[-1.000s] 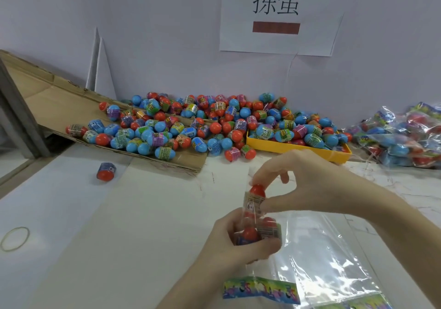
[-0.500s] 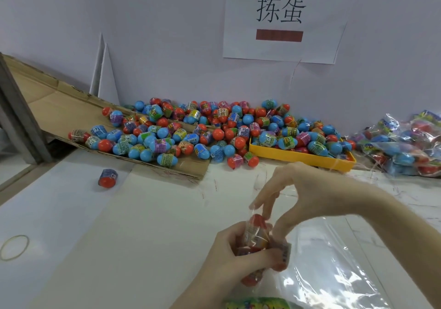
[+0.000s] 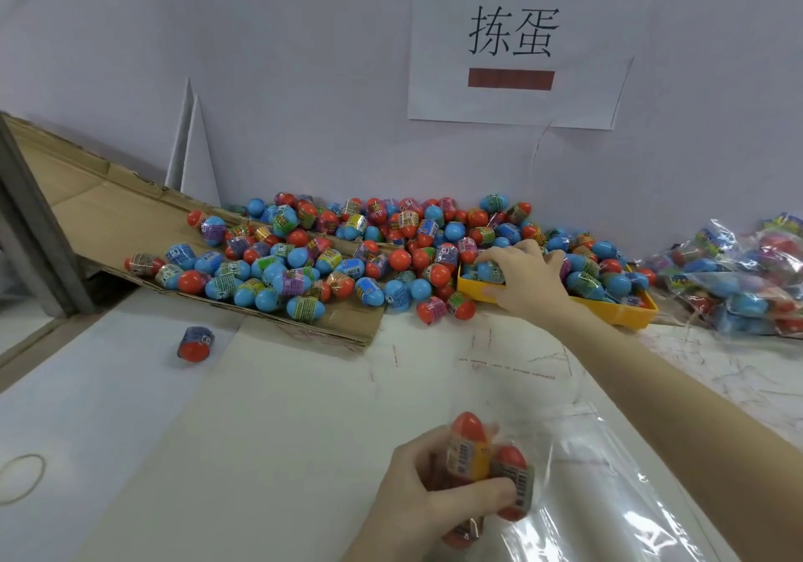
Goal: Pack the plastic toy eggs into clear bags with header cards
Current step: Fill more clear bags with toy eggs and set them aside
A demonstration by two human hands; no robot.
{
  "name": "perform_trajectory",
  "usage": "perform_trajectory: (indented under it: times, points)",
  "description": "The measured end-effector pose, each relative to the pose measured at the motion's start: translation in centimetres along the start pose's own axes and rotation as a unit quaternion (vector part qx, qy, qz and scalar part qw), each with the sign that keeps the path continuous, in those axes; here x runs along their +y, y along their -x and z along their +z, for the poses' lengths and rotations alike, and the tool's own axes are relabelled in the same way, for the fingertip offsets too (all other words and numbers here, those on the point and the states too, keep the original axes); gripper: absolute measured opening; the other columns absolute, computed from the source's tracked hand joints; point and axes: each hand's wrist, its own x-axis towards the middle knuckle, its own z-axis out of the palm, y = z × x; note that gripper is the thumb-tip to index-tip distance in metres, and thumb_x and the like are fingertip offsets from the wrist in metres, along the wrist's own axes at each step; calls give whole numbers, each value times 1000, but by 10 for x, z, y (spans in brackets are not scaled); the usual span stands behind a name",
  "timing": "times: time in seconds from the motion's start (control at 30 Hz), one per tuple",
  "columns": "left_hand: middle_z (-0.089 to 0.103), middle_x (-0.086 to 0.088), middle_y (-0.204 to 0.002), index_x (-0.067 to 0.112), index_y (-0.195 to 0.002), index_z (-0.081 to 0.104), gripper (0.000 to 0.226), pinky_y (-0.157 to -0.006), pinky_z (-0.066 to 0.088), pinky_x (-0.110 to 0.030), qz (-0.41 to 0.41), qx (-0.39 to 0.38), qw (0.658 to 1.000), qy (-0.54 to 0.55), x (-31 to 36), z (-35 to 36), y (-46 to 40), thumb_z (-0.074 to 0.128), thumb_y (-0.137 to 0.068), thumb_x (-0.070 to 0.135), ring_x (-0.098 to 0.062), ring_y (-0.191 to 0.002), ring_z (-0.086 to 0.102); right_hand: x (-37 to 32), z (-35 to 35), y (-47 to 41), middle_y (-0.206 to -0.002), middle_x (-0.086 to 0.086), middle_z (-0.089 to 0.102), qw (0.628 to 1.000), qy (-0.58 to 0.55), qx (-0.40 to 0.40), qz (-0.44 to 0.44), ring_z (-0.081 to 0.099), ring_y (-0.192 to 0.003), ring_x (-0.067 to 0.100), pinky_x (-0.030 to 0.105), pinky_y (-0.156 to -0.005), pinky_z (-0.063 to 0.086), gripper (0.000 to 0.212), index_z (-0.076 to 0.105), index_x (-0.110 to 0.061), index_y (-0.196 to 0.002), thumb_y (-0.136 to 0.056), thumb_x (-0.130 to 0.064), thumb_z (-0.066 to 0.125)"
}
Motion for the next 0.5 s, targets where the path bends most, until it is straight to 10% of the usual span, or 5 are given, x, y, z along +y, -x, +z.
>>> perform_trajectory:
  times: [0.27, 0.5]
  points:
    - [75, -3, -89, 33, -85, 75, 41, -75, 56, -28, -5, 10, 1000, 8, -2, 2, -1, 84, -46, 22, -18, -85, 71, 3, -25, 21, -117, -1, 56, 963, -239, 126, 15, 37, -121, 17, 46, -101, 26, 31, 58, -20, -115, -85, -24, 64]
    - [74, -13, -86, 22, -81, 77, 51, -80, 54, -38, 0, 37, 998, 46, 0, 7, 0, 85, -31, 24, -26, -80, 69, -17, -105, 95, -92, -2, 65, 730, -682, 12, -50, 65, -66, 12, 19, -60, 52, 34, 62, -20, -100, -68, -13, 69]
